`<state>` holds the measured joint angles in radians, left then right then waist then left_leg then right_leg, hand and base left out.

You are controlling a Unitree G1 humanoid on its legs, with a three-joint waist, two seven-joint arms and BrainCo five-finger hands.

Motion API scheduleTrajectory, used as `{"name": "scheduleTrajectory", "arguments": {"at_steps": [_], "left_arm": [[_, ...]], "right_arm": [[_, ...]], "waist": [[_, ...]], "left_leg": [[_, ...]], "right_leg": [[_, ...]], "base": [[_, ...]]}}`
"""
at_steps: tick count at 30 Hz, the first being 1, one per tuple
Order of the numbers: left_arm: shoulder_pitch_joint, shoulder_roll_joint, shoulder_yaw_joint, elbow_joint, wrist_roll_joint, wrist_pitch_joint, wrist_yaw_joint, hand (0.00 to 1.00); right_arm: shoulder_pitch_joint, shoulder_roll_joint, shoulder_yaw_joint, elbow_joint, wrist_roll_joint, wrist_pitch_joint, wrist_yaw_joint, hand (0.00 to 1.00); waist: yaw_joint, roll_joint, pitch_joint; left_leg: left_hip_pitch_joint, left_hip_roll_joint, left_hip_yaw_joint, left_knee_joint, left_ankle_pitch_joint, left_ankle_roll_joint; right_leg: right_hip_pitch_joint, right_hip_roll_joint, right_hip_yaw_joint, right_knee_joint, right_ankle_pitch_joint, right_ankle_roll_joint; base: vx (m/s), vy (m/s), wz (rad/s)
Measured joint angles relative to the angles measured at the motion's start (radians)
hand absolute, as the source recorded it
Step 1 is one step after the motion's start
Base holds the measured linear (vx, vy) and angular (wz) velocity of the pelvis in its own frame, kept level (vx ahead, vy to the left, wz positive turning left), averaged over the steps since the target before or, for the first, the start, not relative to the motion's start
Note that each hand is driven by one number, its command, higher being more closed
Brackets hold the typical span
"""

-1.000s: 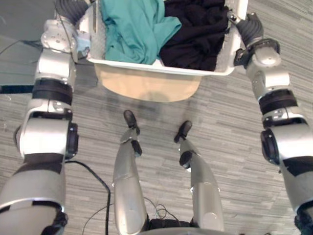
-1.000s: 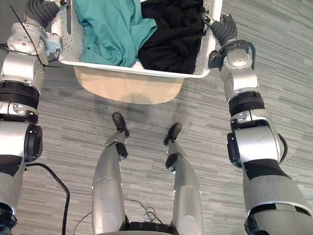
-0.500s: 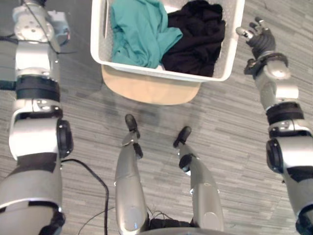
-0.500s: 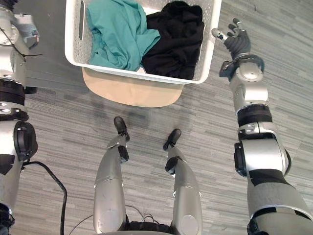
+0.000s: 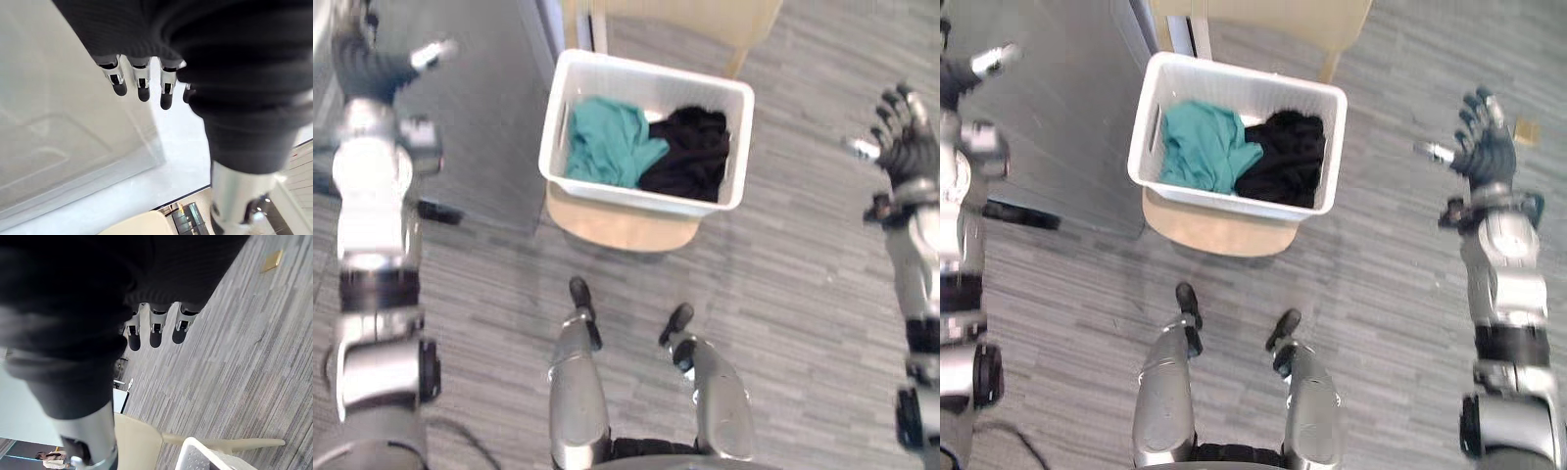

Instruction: Pick up the laundry basket with both hands and put the clothes into the washing machine.

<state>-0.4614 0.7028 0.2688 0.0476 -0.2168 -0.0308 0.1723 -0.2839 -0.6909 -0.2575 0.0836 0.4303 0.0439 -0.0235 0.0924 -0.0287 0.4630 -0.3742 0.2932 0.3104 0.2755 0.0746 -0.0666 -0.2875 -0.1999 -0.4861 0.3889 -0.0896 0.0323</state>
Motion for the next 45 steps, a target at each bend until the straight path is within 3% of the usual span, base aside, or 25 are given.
{"name": "scheduleTrajectory", "arguments": {"at_steps": [3,9,12,13,14,15,17,21,22,23,24,29,30,31,32,33,34,35,36,38,41,42,43,44,45], "left_arm": [[0.340,-0.102,0.087,-0.059,-0.027,-0.021,-0.036,0.00],[0.747,-0.415,0.099,-0.092,-0.129,-0.010,-0.160,0.00],[0.774,-0.532,0.035,-0.015,-0.145,0.013,-0.193,0.00],[0.760,-0.569,-0.011,0.032,-0.144,0.024,-0.195,0.00],[0.751,-0.601,-0.038,0.075,-0.144,0.028,-0.197,0.00],[0.749,-0.644,-0.049,0.130,-0.144,0.040,-0.198,0.00],[0.766,-0.656,-0.104,0.263,-0.143,0.072,-0.196,0.00],[0.772,-0.705,-0.169,0.357,-0.135,0.108,-0.195,0.00],[0.769,-0.709,-0.180,0.360,-0.133,0.108,-0.195,0.00],[0.757,-0.708,-0.185,0.367,-0.123,0.108,-0.194,0.00],[0.751,-0.690,-0.190,0.371,-0.109,0.108,-0.193,0.00],[0.750,-0.666,-0.205,0.369,-0.060,0.113,-0.198,0.00],[0.762,-0.666,-0.227,0.365,-0.049,0.113,-0.200,0.00],[0.774,-0.667,-0.251,0.356,-0.032,0.114,-0.214,0.00],[0.776,-0.665,-0.269,0.347,-0.023,0.114,-0.216,0.00],[0.778,-0.659,-0.276,0.345,-0.008,0.114,-0.217,0.00],[0.778,-0.657,-0.276,0.345,-0.006,0.114,-0.217,0.00],[0.777,-0.654,-0.275,0.345,-0.006,0.114,-0.216,0.00],[0.777,-0.644,-0.275,0.345,-0.005,0.114,-0.216,0.00],[0.776,-0.641,-0.278,0.345,-0.003,0.114,-0.216,0.00],[0.776,-0.647,-0.314,0.350,0.015,0.113,-0.217,0.00],[0.768,-0.647,-0.320,0.338,0.015,0.108,-0.220,0.00],[0.761,-0.650,-0.324,0.344,0.014,0.109,-0.220,0.00],[0.761,-0.651,-0.333,0.355,0.014,0.115,-0.216,0.00],[0.761,-0.662,-0.350,0.355,0.014,0.120,-0.216,0.00]], "right_arm": [[0.219,0.089,-0.022,0.010,-0.079,0.002,0.042,0.00],[0.487,0.284,0.001,0.018,-0.232,0.029,0.163,0.00],[0.543,0.361,0.028,0.109,-0.270,0.056,0.196,0.00],[0.552,0.395,0.046,0.144,-0.289,0.070,0.202,0.00],[0.553,0.423,0.052,0.168,-0.304,0.079,0.204,0.00],[0.547,0.463,0.072,0.200,-0.321,0.089,0.202,0.00],[0.532,0.498,0.138,0.210,-0.342,0.092,0.200,0.00],[0.563,0.505,0.187,0.209,-0.377,0.092,0.196,0.00],[0.557,0.497,0.185,0.209,-0.388,0.092,0.193,0.00],[0.538,0.486,0.186,0.215,-0.396,0.093,0.188,0.00],[0.512,0.498,0.199,0.228,-0.402,0.093,0.178,0.00],[0.448,0.527,0.175,0.252,-0.402,0.090,0.169,0.00],[0.444,0.528,0.166,0.250,-0.402,0.088,0.160,0.00],[0.448,0.535,0.140,0.248,-0.401,0.086,0.156,0.00],[0.455,0.542,0.128,0.248,-0.399,0.084,0.154,0.00],[0.470,0.569,0.103,0.246,-0.383,0.080,0.152,0.00],[0.479,0.578,0.099,0.244,-0.378,0.079,0.148,0.00],[0.495,0.601,0.098,0.243,-0.360,0.079,0.135,0.00],[0.514,0.617,0.099,0.244,-0.342,0.079,0.127,0.00],[0.524,0.627,0.099,0.244,-0.318,0.079,0.121,0.00],[0.516,0.627,0.088,0.244,-0.292,0.068,0.090,0.00],[0.507,0.641,0.063,0.224,-0.282,0.059,0.087,0.00],[0.500,0.644,0.054,0.223,-0.282,0.054,0.085,0.00],[0.485,0.642,0.051,0.220,-0.280,0.048,0.075,0.00],[0.471,0.634,0.039,0.210,-0.275,0.045,0.066,0.00]], "waist": [[0.004,0.005,-0.137],[0.002,0.061,-0.206],[-0.002,0.083,-0.232],[-0.014,0.087,-0.235],[-0.034,0.089,-0.243],[-0.018,0.091,-0.244],[-0.025,0.099,-0.254],[-0.031,0.126,-0.335],[-0.038,0.140,-0.346],[-0.050,0.148,-0.353],[-0.065,0.125,-0.361],[-0.048,0.111,-0.353],[-0.048,0.097,-0.346],[-0.058,0.085,-0.334],[-0.068,0.081,-0.333],[-0.087,0.076,-0.328],[-0.094,0.075,-0.326],[-0.113,0.056,-0.311],[-0.128,0.050,-0.293],[-0.134,0.043,-0.273],[-0.138,0.045,-0.269],[-0.164,0.054,-0.261],[-0.159,0.049,-0.255],[-0.136,0.023,-0.248],[-0.134,0.043,-0.251]], "left_leg": [[0.060,-0.010,-0.015,-0.019,-0.014,-0.018],[0.165,-0.021,-0.079,-0.019,-0.027,-0.028],[0.144,-0.068,-0.105,-0.058,0.056,0.047],[0.115,-0.105,-0.086,-0.108,0.178,0.097],[0.105,-0.119,-0.041,-0.150,0.219,0.130],[0.102,-0.064,0.117,0.049,0.021,0.184],[0.163,0.036,0.297,0.346,-0.176,0.213],[0.274,0.165,0.383,0.471,-0.193,0.182],[0.281,0.182,0.386,0.436,-0.181,0.146],[0.261,0.145,0.405,0.406,-0.195,0.115],[0.228,0.085,0.410,0.334,-0.200,0.116],[0.207,-0.034,0.367,0.208,-0.284,0.115],[0.222,-0.101,0.322,0.164,-0.295,0.133],[0.246,-0.178,0.245,0.116,-0.301,0.147],[0.246,-0.200,0.208,0.110,-0.299,0.152],[0.249,-0.239,0.138,0.084,-0.298,0.150],[0.252,-0.254,0.113,0.071,-0.293,0.148],[0.279,-0.296,0.066,0.039,-0.277,0.152],[0.286,-0.327,0.030,0.031,-0.268,0.167],[0.306,-0.362,-0.007,0.017,-0.271,0.177],[0.377,-0.399,-0.006,-0.090,-0.275,0.158],[0.341,-0.382,-0.058,0.047,-0.291,0.153],[0.364,-0.399,-0.056,0.031,-0.320,0.215],[0.387,-0.419,-0.021,0.014,-0.337,0.214],[0.389,-0.415,-0.015,0.011,-0.350,0.205]], "right_leg": [[0.055,0.006,-0.003,0.001,-0.042,0.009],[0.205,0.019,-0.038,-0.034,-0.090,0.012],[0.218,-0.006,-0.095,-0.017,-0.118,0.014],[0.219,-0.012,-0.112,-0.023,-0.128,-0.005],[0.217,-0.023,-0.138,-0.055,-0.106,-0.046],[0.226,-0.036,-0.197,-0.058,-0.079,-0.052],[0.275,-0.058,-0.268,-0.057,-0.061,-0.044],[0.305,-0.130,-0.438,-0.043,-0.033,-0.012],[0.308,-0.152,-0.489,-0.022,-0.029,-0.003],[0.309,-0.181,-0.533,-0.006,-0.022,0.004],[0.315,-0.198,-0.588,-0.049,0.008,-0.009],[0.419,-0.263,-0.774,-0.011,0.090,-0.006],[0.433,-0.344,-0.734,0.087,0.099,-0.025],[0.399,-0.432,-0.581,0.224,0.113,-0.143],[0.361,-0.432,-0.446,0.267,0.059,-0.155],[0.271,-0.339,-0.134,0.291,-0.042,-0.086],[0.240,-0.291,-0.028,0.291,-0.065,-0.070],[0.186,-0.173,0.187,0.291,-0.119,-0.026],[0.148,-0.108,0.258,0.285,-0.140,-0.001],[0.089,-0.053,0.242,0.260,-0.142,0.001],[0.014,-0.018,0.066,0.121,-0.108,-0.020],[0.012,-0.034,-0.050,0.076,-0.058,-0.053],[0.020,-0.042,-0.107,0.067,-0.030,-0.078],[0.027,-0.052,-0.159,0.022,0.007,-0.177],[0.021,-0.034,-0.161,0.013,0.015,-0.193]], "base": [[0.24,-0.128,0.13],[0.08,-0.057,0.23],[-0.09,-0.016,0.93],[-0.15,-0.038,1.72],[-0.22,-0.029,1.70],[-0.19,-0.031,1.13],[-0.14,-0.041,0.97],[-0.12,0.092,1.45],[-0.10,0.216,1.53],[-0.14,0.274,2.12],[-0.13,0.239,1.88],[-0.09,0.274,1.50],[-0.08,0.265,1.61],[-0.10,0.259,1.61],[-0.09,0.219,1.84],[-0.06,0.138,1.49],[-0.01,0.162,1.93],[0.03,0.112,1.75],[0.02,0.096,1.70],[0.01,0.066,1.03],[0.14,0.085,0.74],[0.33,0.016,0.78],[0.33,0.007,0.32],[0.24,0.030,-0.33],[0.19,0.078,-0.61]]}}
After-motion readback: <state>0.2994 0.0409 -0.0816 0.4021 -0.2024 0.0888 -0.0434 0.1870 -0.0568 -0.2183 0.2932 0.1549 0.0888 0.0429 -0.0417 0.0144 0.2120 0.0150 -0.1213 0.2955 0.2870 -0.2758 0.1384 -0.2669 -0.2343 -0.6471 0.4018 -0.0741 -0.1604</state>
